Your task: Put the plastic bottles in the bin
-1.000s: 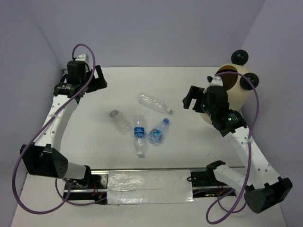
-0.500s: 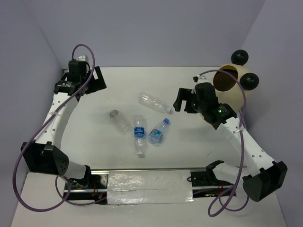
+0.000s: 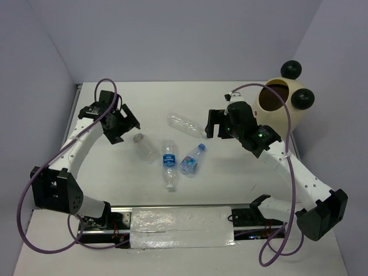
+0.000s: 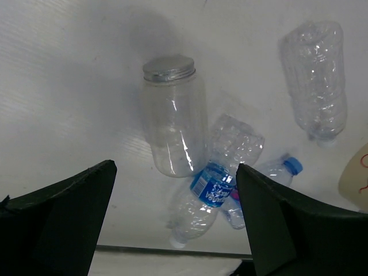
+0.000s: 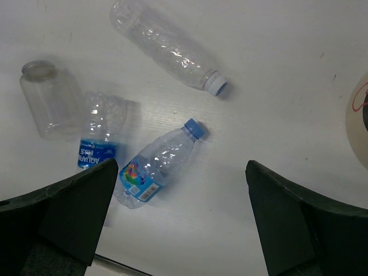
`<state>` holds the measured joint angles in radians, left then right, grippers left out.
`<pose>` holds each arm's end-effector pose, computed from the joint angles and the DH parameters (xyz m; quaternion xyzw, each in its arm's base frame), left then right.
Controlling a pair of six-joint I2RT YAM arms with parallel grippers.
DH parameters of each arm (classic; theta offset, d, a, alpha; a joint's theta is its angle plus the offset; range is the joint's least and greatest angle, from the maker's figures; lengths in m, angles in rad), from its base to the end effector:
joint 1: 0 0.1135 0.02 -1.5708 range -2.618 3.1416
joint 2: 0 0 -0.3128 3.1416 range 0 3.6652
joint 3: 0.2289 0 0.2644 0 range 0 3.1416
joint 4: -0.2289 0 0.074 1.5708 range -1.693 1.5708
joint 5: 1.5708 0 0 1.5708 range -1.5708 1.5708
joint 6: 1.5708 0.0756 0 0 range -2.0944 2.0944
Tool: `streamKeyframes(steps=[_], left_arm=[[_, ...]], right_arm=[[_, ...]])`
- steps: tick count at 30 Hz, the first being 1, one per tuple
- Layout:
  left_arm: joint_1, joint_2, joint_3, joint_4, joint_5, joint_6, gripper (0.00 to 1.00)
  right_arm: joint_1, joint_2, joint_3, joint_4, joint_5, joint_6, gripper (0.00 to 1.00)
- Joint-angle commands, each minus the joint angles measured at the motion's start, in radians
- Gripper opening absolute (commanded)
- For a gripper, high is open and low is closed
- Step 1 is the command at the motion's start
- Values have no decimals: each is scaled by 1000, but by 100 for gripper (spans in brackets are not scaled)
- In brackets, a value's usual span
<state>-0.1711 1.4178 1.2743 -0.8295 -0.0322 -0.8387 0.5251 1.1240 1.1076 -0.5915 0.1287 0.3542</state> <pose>0.3157 -0.0521 0.3216 -0.3175 0.9012 -0.1290 0.2651 0.2347 0.1247 0.3663 -0.0458 0.8838 0.1451 0.4424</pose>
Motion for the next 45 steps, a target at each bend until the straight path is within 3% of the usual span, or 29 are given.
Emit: streamKeyframes(steps=[1, 6, 24, 35, 40, 45], left_arm=[[-14, 0, -29, 26, 87, -218, 100], [-21, 49, -85, 59, 77, -306, 99], [-87, 203, -205, 322, 98, -260, 99], [-114, 256, -211, 363, 75, -218, 99], [-122, 262, -227, 374, 54, -201, 90], [-128, 279, -234, 377, 37, -181, 87]], right_arm=[[22, 20, 43, 32, 28, -14, 100], [38, 16, 54, 9, 78, -14, 100], [38, 2, 26, 16, 17, 12, 100], [36, 7, 26, 12, 9, 25, 100], [36, 16, 29, 16, 5, 28, 100], [36, 22, 38, 18, -1, 29, 100]])
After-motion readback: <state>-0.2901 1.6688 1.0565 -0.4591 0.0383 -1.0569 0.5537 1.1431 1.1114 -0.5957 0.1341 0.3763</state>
